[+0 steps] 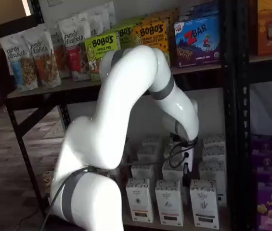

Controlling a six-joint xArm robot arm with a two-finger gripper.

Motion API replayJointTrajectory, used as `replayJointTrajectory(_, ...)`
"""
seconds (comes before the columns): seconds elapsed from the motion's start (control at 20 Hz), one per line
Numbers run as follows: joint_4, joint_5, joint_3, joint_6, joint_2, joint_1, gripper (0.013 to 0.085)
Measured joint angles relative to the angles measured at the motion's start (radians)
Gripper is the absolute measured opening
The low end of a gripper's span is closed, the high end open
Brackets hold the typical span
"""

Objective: Pick up the white box with a green strip in the middle, on the bottom shelf, the sixth box from the left

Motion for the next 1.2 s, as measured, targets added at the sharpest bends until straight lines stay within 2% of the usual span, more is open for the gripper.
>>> replayJointTrajectory(0.15, -0.009, -0.002, -0.015, 0.024, -0.001, 0.016, 0.0850)
replayJointTrajectory(0.3, -0.038, 0.026, -0.042, 0.062, 0.004, 0.026, 0.0850)
replayJointTrajectory(0.6, -0.162, 0.036, -0.074, 0.173, 0.029, 0.035, 0.0850)
replayJointTrajectory(0.95, -0.232, 0.014, -0.113, 0.223, 0.085, 0.028, 0.0850)
replayJointTrajectory(1.2, -0.257, 0.004, -0.159, 0.235, 0.146, 0.019, 0.0850)
